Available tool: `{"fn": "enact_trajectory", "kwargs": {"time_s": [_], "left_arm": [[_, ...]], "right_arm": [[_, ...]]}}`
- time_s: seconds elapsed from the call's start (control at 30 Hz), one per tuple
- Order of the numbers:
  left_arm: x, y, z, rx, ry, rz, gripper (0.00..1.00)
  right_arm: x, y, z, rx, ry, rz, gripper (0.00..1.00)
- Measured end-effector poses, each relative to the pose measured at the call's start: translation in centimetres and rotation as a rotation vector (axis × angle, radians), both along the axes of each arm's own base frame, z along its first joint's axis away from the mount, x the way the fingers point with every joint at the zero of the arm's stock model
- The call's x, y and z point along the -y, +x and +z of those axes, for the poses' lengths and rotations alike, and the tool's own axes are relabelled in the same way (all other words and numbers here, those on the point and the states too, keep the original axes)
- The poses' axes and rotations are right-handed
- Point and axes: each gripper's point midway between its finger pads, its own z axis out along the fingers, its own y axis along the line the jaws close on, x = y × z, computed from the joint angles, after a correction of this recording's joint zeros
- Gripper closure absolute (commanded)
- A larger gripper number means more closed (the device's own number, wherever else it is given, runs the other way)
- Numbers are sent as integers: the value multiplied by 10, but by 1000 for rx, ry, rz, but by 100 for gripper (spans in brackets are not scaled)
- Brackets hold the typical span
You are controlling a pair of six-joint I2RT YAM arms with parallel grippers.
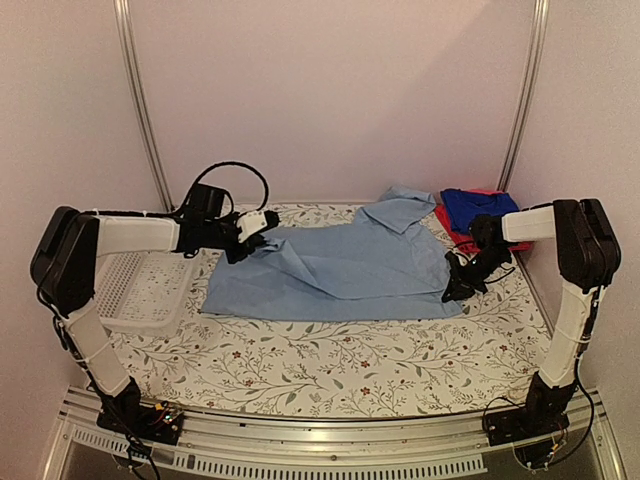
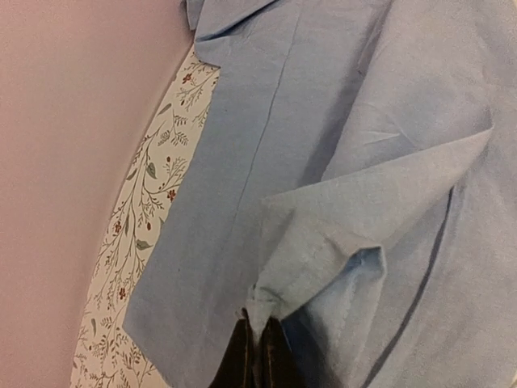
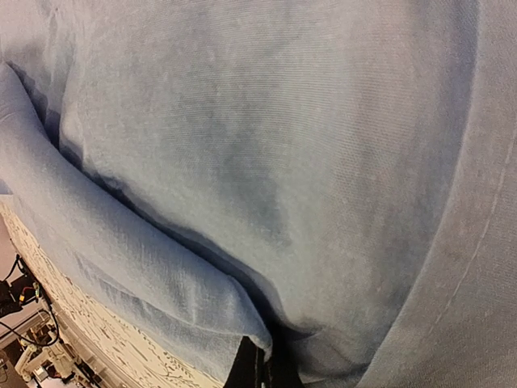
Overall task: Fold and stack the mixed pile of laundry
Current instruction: Fold the flattened shirt at the center of the board.
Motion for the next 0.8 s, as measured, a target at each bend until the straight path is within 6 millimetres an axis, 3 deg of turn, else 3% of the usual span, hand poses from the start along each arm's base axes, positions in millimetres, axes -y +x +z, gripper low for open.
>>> {"fn": "enact_trajectory", "kwargs": {"time_s": [0.07, 0.1, 0.2, 0.3, 0.4, 0.5, 0.57, 0.63, 0.7, 0.8], "left_arm": [[-6, -4, -11, -10, 35, -4, 100], [-9, -8, -18, -21, 56, -6, 95], [-17, -14, -33, -37, 103, 0, 81], [-26, -16, -30, -25, 109, 42, 58], [-38, -7, 5, 49, 49, 127, 43], [-52, 6, 55, 129, -47, 233, 40], [-52, 20, 90, 145, -131, 296, 35], [-49, 30, 115, 131, -213, 340, 3], [-41, 36, 134, 92, -312, 369, 0], [-24, 42, 141, 18, -414, 408, 0]], "right_arm": [[0, 0, 0, -1, 0, -2, 100], [0, 0, 0, -1, 0, -3, 99], [0, 0, 0, -3, 1, -7, 76], [-4, -1, 6, 2, 18, -4, 59], [-2, -2, 15, 9, 2, -5, 48], [1, 2, 30, 33, -10, -16, 40], [1, 11, 51, 90, -9, -16, 39], [-1, 24, 75, 162, -1, -19, 40], [-3, 34, 95, 229, 13, -18, 44], [-10, 49, 115, 293, 59, -14, 49]]}}
